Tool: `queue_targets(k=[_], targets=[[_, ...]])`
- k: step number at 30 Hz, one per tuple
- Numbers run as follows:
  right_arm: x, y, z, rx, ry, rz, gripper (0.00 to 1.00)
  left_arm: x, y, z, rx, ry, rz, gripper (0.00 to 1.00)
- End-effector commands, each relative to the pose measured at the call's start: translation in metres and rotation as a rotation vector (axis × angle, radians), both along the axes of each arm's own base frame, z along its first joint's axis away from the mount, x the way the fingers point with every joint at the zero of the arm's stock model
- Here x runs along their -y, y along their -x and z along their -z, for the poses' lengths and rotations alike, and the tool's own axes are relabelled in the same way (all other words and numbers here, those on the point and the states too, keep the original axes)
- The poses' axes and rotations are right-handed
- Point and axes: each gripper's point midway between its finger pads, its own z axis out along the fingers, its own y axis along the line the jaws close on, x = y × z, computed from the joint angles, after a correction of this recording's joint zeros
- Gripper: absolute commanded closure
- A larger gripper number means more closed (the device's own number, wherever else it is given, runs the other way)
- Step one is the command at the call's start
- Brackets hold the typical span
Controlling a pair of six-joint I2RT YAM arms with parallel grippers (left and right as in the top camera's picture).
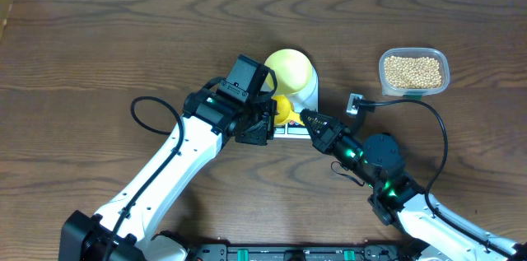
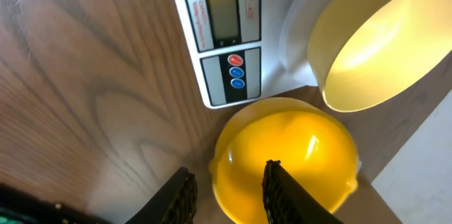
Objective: Scoop item into bowl and weigh 50g on scale
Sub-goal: 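Close the right gripper on the scoop handle while the left holds it, then open the left gripper and pull it back from the scoop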
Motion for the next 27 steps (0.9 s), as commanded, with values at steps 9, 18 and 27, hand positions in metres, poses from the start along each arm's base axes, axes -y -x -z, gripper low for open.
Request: queue_targets(k=[9, 18, 27], targets=[[-0.001, -0.004, -0.003, 0.01, 0.01, 0.013, 0.99, -0.02, -0.014, -0.002, 0.147, -0.157, 0.104, 0.66], [0.0, -0.004, -0.001, 0.004, 0.015, 0.013, 0.99, -0.027, -0.023, -0.019, 0.261, -0.203, 0.144, 0.67], [0.0, -0.004, 0.002, -0.001, 0.024, 0.013, 0.99, -0.06, -0.034, -0.061, 0.504, -0.419, 0.248, 0.67]])
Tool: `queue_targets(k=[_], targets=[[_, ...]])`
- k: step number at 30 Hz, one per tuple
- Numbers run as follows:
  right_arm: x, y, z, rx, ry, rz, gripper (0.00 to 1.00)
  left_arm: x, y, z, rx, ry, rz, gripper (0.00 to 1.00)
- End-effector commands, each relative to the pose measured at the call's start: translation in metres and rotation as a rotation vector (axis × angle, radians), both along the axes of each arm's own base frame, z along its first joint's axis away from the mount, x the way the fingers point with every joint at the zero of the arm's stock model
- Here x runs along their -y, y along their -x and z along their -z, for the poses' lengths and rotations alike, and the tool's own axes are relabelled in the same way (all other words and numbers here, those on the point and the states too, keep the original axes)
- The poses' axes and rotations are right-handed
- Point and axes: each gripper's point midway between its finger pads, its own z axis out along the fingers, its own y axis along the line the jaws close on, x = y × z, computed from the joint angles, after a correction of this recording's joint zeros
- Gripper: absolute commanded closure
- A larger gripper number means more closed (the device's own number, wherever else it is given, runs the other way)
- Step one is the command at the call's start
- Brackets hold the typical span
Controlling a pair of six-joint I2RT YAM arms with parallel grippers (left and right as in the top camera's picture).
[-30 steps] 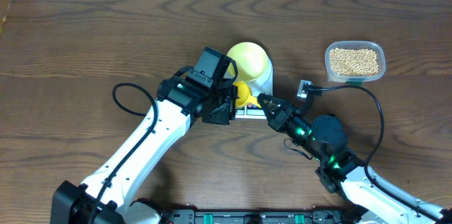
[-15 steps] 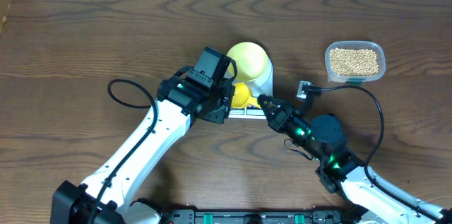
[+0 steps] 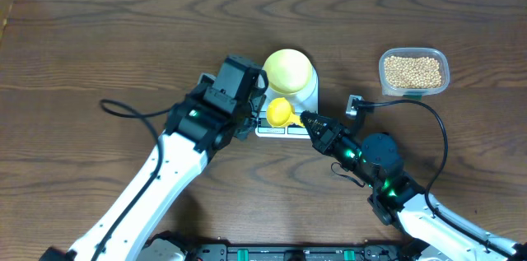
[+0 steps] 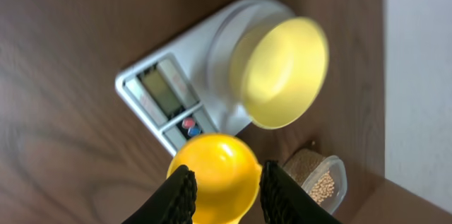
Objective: Scoop item into bowl and weigh 50g on scale
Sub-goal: 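Open the left gripper and pull it back from the scoop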
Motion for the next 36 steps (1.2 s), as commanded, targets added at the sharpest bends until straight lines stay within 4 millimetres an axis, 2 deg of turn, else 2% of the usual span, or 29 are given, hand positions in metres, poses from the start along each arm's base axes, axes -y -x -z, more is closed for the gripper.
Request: queue_targets(k=[1, 7, 8, 11, 14, 16, 24, 36], targets=[[-0.001, -0.005, -0.006, 0.028, 0.012, 0.011, 0.99, -0.021, -0.007, -0.019, 0.135, -0.17, 0.074, 0.67], [-0.001, -0.005, -0.006, 0.03, 0.014, 0.011, 0.99, -0.031, -0.007, -0.034, 0.214, -0.276, 0.159, 0.66], [-0.001, -0.005, -0.006, 0.03, 0.015, 0.011, 0.99, -0.031, -0.006, -0.035, 0.215, -0.275, 0.158, 0.62], [-0.001, -0.005, -0.006, 0.03, 0.015, 0.011, 0.99, -0.031, -0.006, -0.034, 0.213, -0.276, 0.159, 0.59], [0.0, -0.005, -0.006, 0.033, 0.018, 0.015, 0.99, -0.032, -0.005, -0.033, 0.206, -0.279, 0.16, 0.26], [0.0, -0.005, -0.005, 0.033, 0.018, 0.017, 0.99, -0.032, -0.005, -0.033, 0.204, -0.28, 0.161, 0.19], [0.001, -0.006, -0.004, 0.037, 0.032, 0.02, 0.99, -0.033, -0.003, -0.031, 0.195, -0.285, 0.163, 0.17], [0.003, -0.007, -0.004, 0.047, 0.044, 0.03, 0.99, -0.053, 0.031, -0.005, 0.021, -0.368, 0.198, 0.16]])
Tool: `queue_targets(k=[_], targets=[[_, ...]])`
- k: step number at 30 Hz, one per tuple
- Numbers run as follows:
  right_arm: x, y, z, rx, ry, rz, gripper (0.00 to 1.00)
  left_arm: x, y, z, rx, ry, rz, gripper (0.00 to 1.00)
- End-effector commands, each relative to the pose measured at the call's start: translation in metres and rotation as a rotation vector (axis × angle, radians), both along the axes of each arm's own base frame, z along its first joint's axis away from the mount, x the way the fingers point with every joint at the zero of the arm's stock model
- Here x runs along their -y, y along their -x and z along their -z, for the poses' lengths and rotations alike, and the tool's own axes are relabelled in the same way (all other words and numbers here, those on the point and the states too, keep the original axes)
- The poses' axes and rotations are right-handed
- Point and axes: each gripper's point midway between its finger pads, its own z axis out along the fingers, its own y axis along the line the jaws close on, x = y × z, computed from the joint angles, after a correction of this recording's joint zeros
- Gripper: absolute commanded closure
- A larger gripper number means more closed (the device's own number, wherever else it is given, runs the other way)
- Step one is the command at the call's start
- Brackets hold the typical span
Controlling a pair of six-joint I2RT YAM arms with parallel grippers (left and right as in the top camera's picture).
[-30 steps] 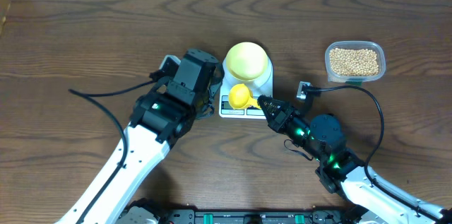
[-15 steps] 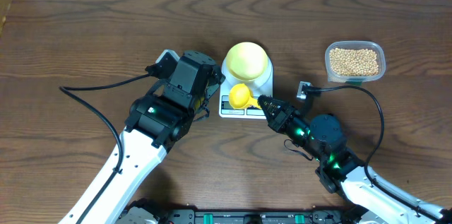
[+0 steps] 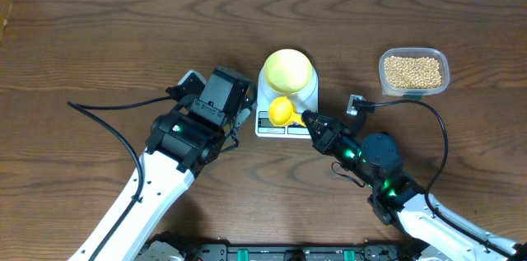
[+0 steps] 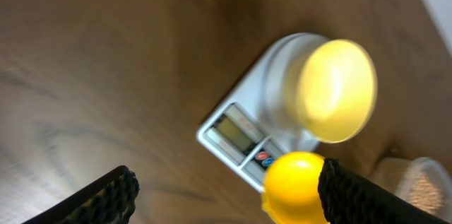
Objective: Scoop item into bowl and weigh 50g on scale
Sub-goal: 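Open the left gripper and pull it back from the scoop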
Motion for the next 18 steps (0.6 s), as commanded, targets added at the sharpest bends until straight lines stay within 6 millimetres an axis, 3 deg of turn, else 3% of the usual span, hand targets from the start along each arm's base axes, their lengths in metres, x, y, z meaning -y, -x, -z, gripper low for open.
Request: queue_targets(k=[1, 9, 13, 18], targets=[[0.0, -0.005, -0.006, 0.026, 0.012, 0.015, 0.99, -0.007, 0.006, 0.001, -0.018, -0.047, 0.022, 0.16], [0.0, -0.005, -0.006, 0.026, 0.012, 0.016, 0.99, -0.005, 0.003, -0.001, 0.012, -0.191, 0.274, 0.16], [0.0, -0.005, -0.006, 0.027, 0.012, 0.016, 0.99, 0.001, -0.008, -0.008, 0.087, -0.363, 0.571, 0.16], [0.0, -0.005, -0.006, 0.027, 0.012, 0.016, 0.99, 0.005, -0.014, -0.013, 0.141, -0.518, 0.809, 0.16]])
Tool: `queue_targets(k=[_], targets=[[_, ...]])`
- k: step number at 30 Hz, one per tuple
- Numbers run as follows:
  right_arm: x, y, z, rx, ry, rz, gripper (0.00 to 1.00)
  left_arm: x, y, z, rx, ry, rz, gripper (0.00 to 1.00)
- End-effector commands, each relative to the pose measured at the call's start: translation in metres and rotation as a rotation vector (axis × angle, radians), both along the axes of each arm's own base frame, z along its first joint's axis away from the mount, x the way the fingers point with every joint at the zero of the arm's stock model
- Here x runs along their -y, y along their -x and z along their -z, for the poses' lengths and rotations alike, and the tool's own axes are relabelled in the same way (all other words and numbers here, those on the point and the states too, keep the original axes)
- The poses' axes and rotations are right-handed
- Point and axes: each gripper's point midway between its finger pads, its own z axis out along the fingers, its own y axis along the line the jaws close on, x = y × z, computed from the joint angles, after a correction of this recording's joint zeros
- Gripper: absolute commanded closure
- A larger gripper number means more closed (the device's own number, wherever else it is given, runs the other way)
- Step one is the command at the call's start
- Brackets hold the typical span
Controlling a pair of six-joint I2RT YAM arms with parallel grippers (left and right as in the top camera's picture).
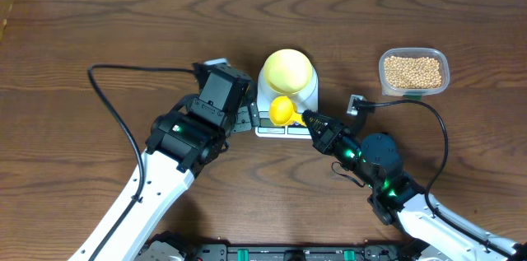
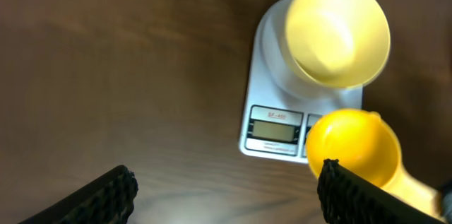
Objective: Scoop item into bowl and weigh 50g on scale
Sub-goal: 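Open the left gripper and pull it back from the scoop, then carry the scoop with the right gripper over to the soybean tub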
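Observation:
A pale yellow bowl (image 1: 288, 69) (image 2: 339, 32) stands on the white scale (image 1: 265, 129) (image 2: 279, 128). The yellow scoop (image 1: 282, 110) (image 2: 352, 146) hangs over the scale's front right, looking bare inside. My right gripper (image 1: 307, 118) is shut on its handle. My left gripper (image 1: 239, 119) (image 2: 226, 196) is wide open over bare wood just left of the scale, with nothing between its fingers (image 2: 113, 194). A clear tub of beans (image 1: 414, 72) sits at the far right.
A small black and white item (image 1: 355, 104) lies between the scale and the bean tub. The left arm's black cable (image 1: 115, 113) loops over the table on the left. A light wall edge runs along the back.
My left wrist has shifted a little toward the scale, which now sits squarely ahead in its view. Its jaws remain wide open. The scoop, the bowl and the right arm have not moved.
First my left gripper was at the scoop over the scale's front, its fingers close together at the rim, while my right gripper was at the handle. Then the left gripper was higher and farther left, fingers still narrow. Later it stood wide open left of the scale, as now.

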Motion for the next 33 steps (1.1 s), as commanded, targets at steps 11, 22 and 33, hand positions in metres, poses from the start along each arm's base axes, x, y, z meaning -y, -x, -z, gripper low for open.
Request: queue_targets(k=[11, 22, 33], targets=[[0.0, -0.005, -0.006, 0.025, 0.01, 0.016, 0.99, 0.001, -0.007, -0.008, 0.094, -0.322, 0.451, 0.16], [-0.011, 0.0, -0.032, 0.214, 0.046, -0.071, 0.99, 0.001, -0.007, -0.008, 0.094, -0.322, 0.451, 0.16], [-0.011, 0.0, -0.044, 0.279, 0.05, -0.078, 0.99, 0.001, -0.007, -0.008, 0.094, -0.322, 0.451, 0.16]])
